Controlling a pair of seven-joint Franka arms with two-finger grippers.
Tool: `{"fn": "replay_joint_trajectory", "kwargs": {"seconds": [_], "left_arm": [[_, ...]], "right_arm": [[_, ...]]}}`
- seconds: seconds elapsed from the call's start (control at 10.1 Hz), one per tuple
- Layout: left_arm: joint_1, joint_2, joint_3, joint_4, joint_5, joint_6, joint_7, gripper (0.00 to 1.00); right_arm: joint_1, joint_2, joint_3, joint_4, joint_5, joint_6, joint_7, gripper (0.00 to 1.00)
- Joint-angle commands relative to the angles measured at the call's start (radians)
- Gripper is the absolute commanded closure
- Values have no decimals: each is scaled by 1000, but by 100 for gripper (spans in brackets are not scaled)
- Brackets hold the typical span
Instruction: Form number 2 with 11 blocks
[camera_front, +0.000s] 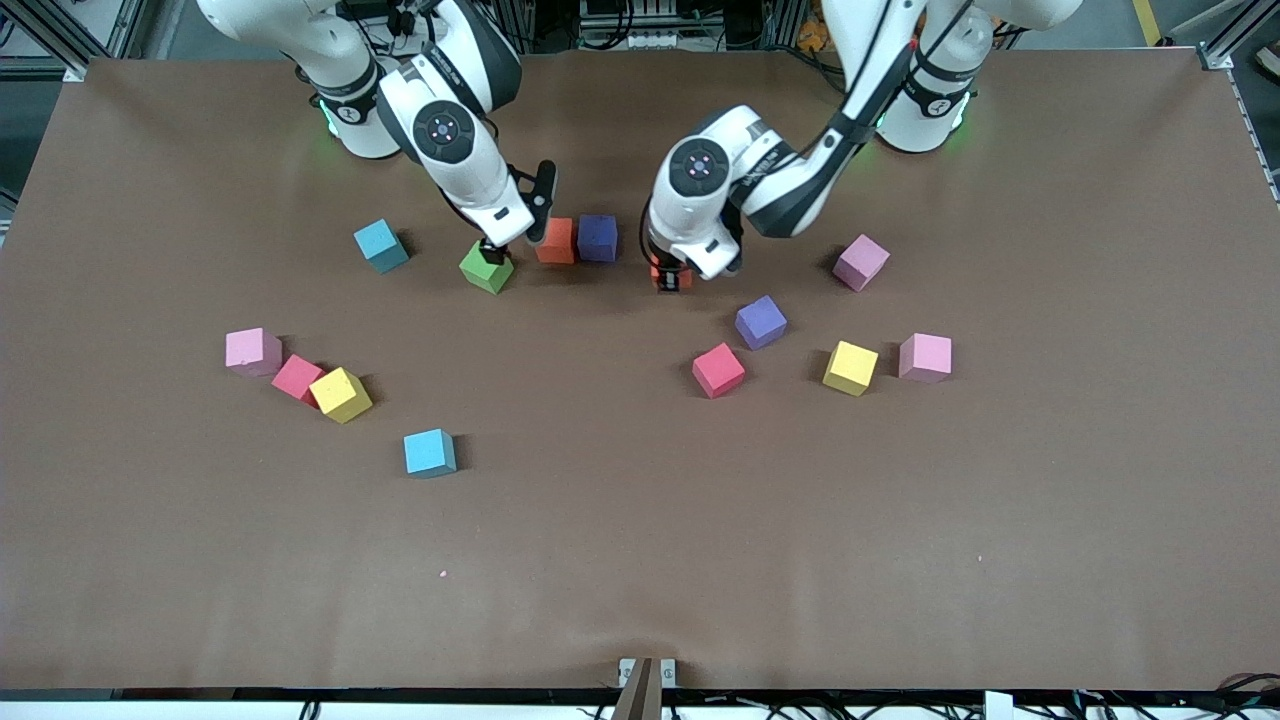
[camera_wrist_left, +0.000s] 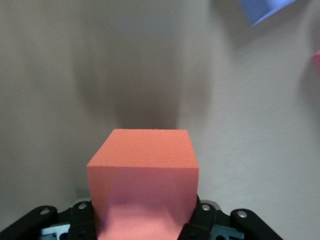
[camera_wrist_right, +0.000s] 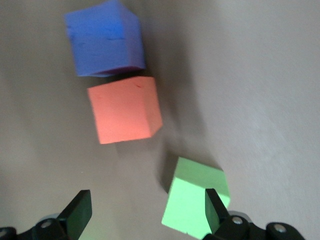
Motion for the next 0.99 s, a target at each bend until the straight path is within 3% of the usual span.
{"fn": "replay_joint_trajectory", "kwargs": {"seconds": [0.0,0.2,0.6,0.89], "left_arm": [[-75,33,7,-8,-10,43,-46,63],[-100,66,7,-2,-10,102,-86,63],[-124,84,7,9,-11,124,-121,63],[-144,95,9,10,-10,139,-141,63]], "right_arm": [[-34,-23,9,-22,-121,19,272,0],[-86,-17,10,-26,-137,38,349,0],[-127,29,10,-92,-183,198,177,0],[-121,29,13,-154,-183,274,176,0]]}}
